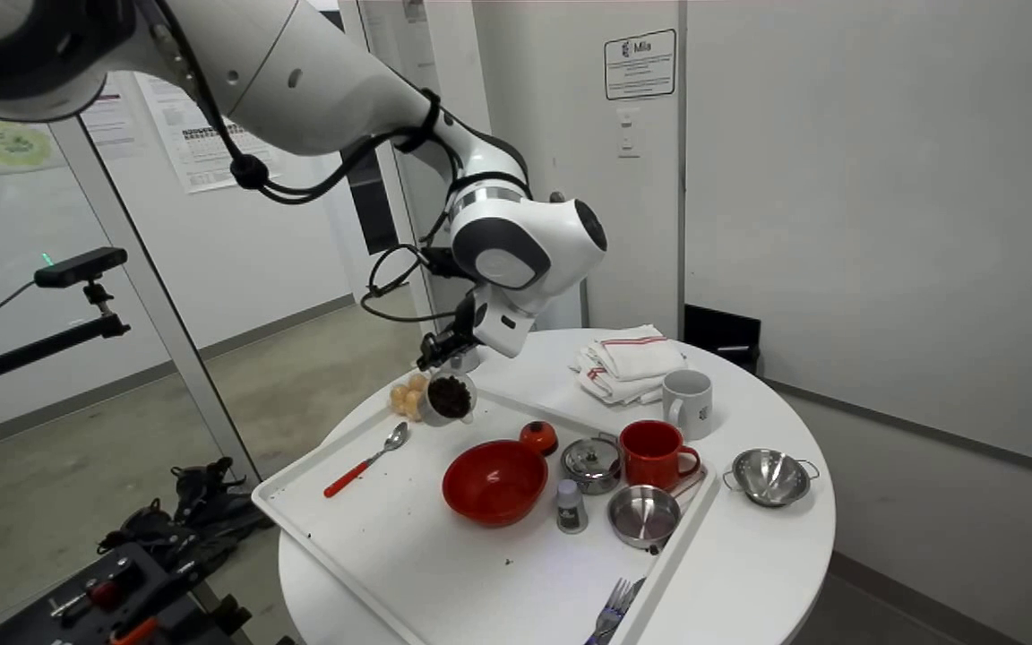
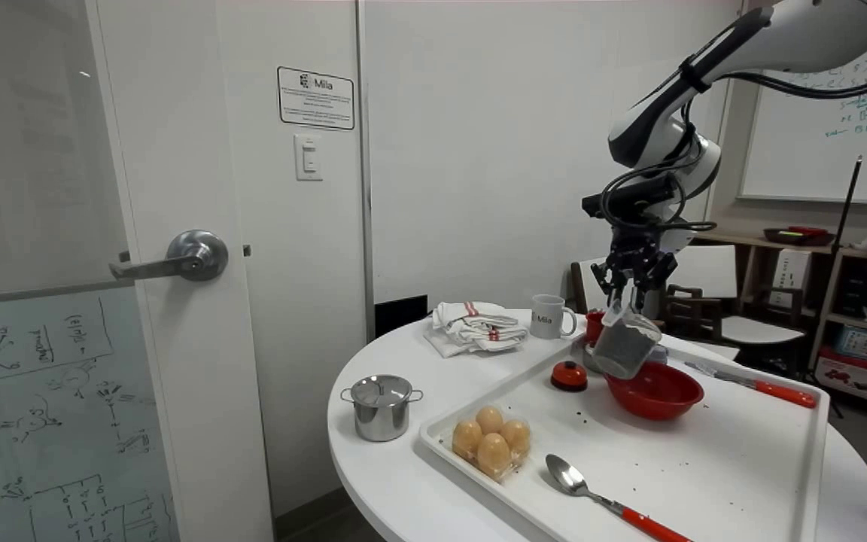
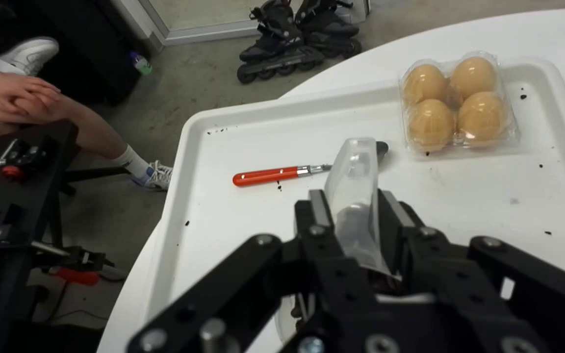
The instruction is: Pour some of the contents of the clear cup into the red bowl
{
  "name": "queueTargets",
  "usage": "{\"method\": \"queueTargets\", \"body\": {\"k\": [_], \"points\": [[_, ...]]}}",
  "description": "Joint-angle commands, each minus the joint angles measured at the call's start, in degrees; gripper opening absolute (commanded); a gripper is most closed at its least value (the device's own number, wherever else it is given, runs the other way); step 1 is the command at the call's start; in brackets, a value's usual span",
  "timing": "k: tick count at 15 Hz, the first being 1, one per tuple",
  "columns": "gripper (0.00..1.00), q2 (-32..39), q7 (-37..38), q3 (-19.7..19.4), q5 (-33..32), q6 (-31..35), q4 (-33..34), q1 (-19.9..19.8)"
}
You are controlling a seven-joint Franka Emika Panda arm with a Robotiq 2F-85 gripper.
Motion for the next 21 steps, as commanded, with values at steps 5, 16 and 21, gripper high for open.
{"method": "queueTargets", "body": {"k": [5, 16, 21], "points": [[0.1, 1.98, -5.0, -2.79, 7.32, -7.53, 1.17, -0.95], [0.1, 2.5, -12.74, -6.2, 11.87, -14.92, 0.7, -3.56], [0.1, 2.87, -14.42, -6.96, 12.39, -17.02, 0.87, -3.38]]}}
